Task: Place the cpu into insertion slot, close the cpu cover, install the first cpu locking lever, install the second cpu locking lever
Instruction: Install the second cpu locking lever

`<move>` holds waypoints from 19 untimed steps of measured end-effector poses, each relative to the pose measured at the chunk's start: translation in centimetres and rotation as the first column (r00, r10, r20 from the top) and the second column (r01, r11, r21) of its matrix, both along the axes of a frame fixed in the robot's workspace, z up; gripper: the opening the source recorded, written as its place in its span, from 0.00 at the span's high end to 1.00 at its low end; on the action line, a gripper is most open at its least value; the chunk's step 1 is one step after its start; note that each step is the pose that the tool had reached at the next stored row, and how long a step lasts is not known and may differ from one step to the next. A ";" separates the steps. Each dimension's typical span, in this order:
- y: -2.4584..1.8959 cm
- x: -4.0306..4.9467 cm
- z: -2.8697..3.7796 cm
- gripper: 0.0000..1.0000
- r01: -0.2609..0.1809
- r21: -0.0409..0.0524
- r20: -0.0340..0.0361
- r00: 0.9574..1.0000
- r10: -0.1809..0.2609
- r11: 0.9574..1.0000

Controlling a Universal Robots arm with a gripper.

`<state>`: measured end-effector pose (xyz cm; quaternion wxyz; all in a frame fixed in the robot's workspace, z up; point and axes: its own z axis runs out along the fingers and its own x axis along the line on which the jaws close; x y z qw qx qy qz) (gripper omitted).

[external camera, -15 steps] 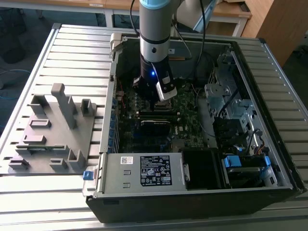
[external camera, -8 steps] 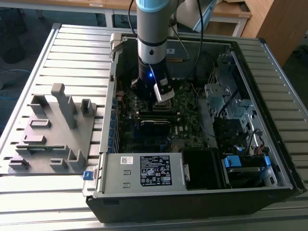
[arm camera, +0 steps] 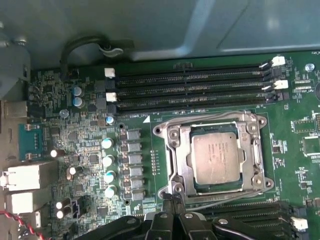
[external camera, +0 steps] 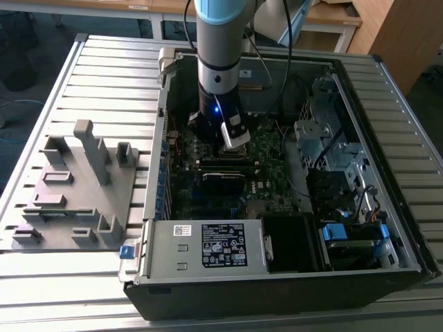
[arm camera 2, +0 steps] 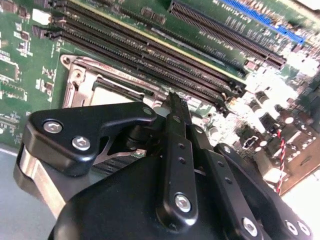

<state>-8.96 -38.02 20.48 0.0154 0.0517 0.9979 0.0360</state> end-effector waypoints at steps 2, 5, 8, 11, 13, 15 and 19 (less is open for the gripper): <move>-0.02 -0.01 -0.09 0.90 0.000 0.004 0.000 1.000 0.000 1.000; -0.06 0.00 -0.11 0.90 0.000 0.005 0.000 1.000 0.000 1.000; -0.17 0.00 -0.12 0.90 0.000 0.005 0.000 1.000 0.000 1.000; -0.35 0.00 -0.10 0.90 -0.001 0.005 0.000 1.000 0.001 1.000; -0.49 0.00 -0.07 0.90 -0.001 0.005 0.000 1.000 0.001 1.000; -0.63 0.00 -0.03 0.90 -0.001 0.006 0.000 1.000 0.001 1.000; -0.89 0.01 0.00 0.90 -0.001 0.008 0.000 1.000 0.001 1.000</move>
